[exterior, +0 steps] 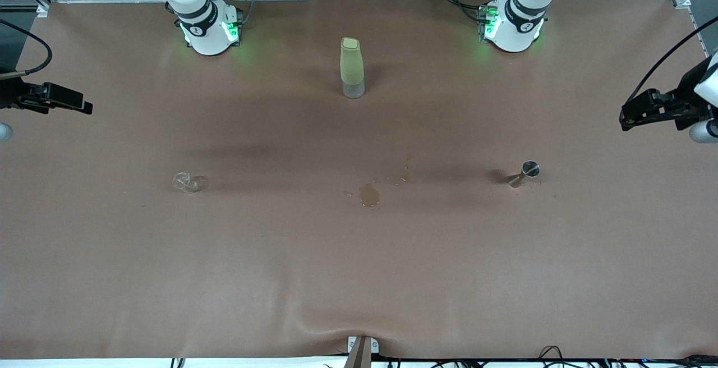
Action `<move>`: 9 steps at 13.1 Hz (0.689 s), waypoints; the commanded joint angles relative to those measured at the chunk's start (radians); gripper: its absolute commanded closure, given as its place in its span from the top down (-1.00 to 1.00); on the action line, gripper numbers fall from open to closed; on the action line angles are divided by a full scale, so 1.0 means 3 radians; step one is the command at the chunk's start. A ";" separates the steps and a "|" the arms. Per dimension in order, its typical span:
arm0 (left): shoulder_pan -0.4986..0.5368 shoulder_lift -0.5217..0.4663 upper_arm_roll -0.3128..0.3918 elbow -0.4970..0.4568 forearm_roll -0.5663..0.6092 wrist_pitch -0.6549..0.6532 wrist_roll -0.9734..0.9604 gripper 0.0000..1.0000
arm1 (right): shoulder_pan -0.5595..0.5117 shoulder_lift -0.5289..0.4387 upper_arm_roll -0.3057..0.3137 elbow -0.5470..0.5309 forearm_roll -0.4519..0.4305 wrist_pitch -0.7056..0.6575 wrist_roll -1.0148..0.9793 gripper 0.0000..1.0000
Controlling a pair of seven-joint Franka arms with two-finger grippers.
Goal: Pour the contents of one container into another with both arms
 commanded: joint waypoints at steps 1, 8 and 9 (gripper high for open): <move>-0.0016 -0.0187 0.0025 -0.0233 -0.0049 0.0106 -0.0119 1.00 | 0.0080 -0.0217 -0.0104 -0.0273 -0.0088 0.0136 -0.0071 1.00; -0.0032 -0.0177 -0.0027 -0.0171 -0.0049 0.0091 -0.0303 1.00 | -0.0027 -0.0186 0.0090 -0.0130 -0.0215 0.0136 -0.0067 1.00; -0.0037 -0.0182 -0.0032 -0.0171 -0.0049 0.0081 -0.0344 1.00 | -0.0012 -0.0186 0.0075 -0.0135 -0.0215 0.0136 -0.0072 1.00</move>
